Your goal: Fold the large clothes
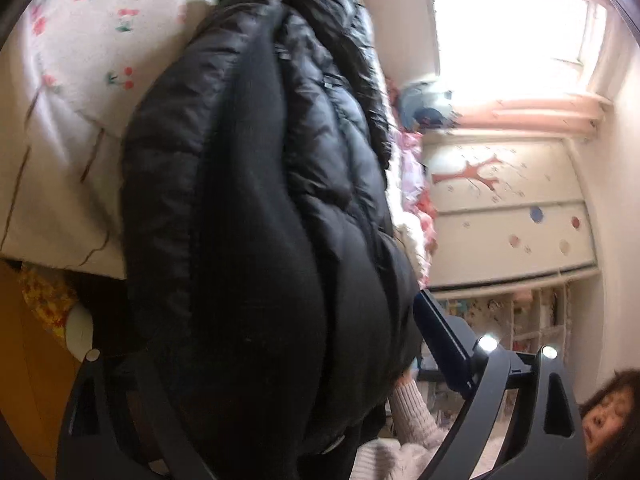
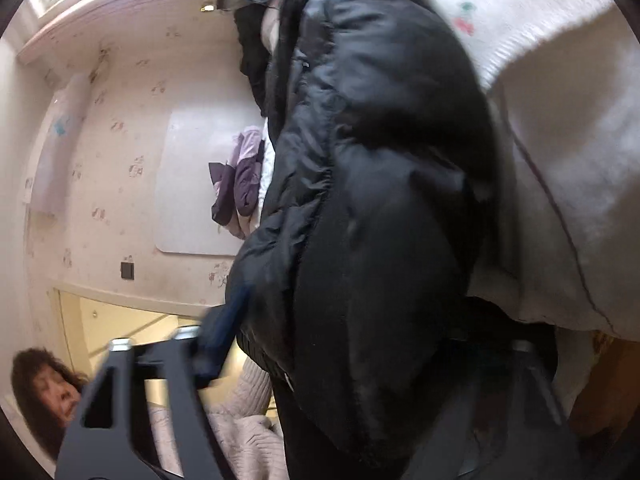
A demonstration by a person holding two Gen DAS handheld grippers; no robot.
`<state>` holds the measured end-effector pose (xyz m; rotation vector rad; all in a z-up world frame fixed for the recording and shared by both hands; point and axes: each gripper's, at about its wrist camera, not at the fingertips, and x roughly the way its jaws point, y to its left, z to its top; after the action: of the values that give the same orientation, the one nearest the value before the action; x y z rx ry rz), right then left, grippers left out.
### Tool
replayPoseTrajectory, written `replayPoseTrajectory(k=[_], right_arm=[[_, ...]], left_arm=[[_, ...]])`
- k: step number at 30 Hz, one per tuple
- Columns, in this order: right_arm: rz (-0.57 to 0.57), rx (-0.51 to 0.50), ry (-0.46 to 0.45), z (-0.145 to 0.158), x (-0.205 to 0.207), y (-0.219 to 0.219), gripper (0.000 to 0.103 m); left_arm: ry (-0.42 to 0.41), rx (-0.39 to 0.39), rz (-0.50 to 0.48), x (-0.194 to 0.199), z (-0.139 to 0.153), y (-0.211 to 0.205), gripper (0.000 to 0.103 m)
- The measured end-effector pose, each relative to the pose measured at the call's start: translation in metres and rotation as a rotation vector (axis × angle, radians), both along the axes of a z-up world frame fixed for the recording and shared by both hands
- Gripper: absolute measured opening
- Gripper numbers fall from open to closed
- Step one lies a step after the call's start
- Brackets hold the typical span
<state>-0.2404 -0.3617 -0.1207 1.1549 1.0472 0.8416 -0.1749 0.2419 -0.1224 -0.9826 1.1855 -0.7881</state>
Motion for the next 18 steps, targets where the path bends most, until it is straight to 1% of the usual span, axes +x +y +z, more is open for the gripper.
replayPoseTrajectory(k=[1,2,3,4,6,7,8,9,10,11,12,13,14,15,16,17,18], right_arm=[[-0.014,0.003,-0.024,0.007,-0.001,0.001,0.036],[-0.024,0.001,-0.042,0.014,-0.002,0.001,0.03],[-0.037,0.001,-0.072,0.024,-0.004,0.0,0.026],[-0.045,0.005,-0.093,0.032,-0.006,-0.004,0.025],[-0.069,0.048,-0.171,0.056,-0.011,-0.012,0.022],[-0.071,0.066,-0.194,0.063,-0.013,-0.014,0.022],[-0.063,0.052,-0.196,0.065,-0.013,-0.013,0.022],[-0.051,0.028,-0.184,0.063,-0.012,-0.015,0.022],[-0.037,0.012,-0.162,0.059,-0.012,-0.015,0.022],[-0.019,-0.009,-0.122,0.05,-0.01,-0.011,0.022],[-0.003,-0.038,-0.083,0.04,-0.009,-0.007,0.022],[0.006,-0.062,-0.057,0.033,-0.009,-0.003,0.022],[0.001,-0.074,-0.044,0.026,-0.011,-0.002,0.022],[-0.017,-0.054,-0.053,0.025,-0.014,-0.002,0.022],[-0.04,-0.03,-0.082,0.029,-0.016,-0.002,0.021],[-0.062,-0.012,-0.116,0.038,-0.018,-0.002,0.02],[-0.078,0.002,-0.145,0.043,-0.02,-0.006,0.018]], left_arm=[[0.009,0.021,0.021,0.0,-0.001,0.002,0.068],[0.012,0.029,0.029,-0.002,0.002,0.005,0.059],[0.006,0.034,0.037,-0.003,0.004,0.005,0.047],[-0.013,0.048,0.05,-0.005,0.011,0.007,0.034],[-0.085,0.071,0.056,-0.013,0.038,0.008,0.022],[-0.11,0.07,0.056,-0.016,0.046,0.008,0.02],[-0.146,0.072,0.049,-0.02,0.058,0.006,0.019],[-0.174,0.084,0.036,-0.023,0.066,0.005,0.019],[-0.182,0.115,0.012,-0.024,0.067,0.004,0.019],[-0.172,0.135,-0.007,-0.019,0.063,0.001,0.02],[-0.14,0.165,-0.021,-0.017,0.053,0.002,0.025],[-0.113,0.189,-0.023,-0.015,0.044,0.003,0.035],[-0.076,0.203,-0.018,-0.014,0.033,0.005,0.036],[-0.062,0.183,-0.005,-0.014,0.026,0.008,0.036],[-0.064,0.176,0.007,-0.015,0.027,0.009,0.033],[-0.082,0.171,0.029,-0.018,0.032,0.009,0.029],[-0.1,0.154,0.05,-0.02,0.039,0.009,0.021]])
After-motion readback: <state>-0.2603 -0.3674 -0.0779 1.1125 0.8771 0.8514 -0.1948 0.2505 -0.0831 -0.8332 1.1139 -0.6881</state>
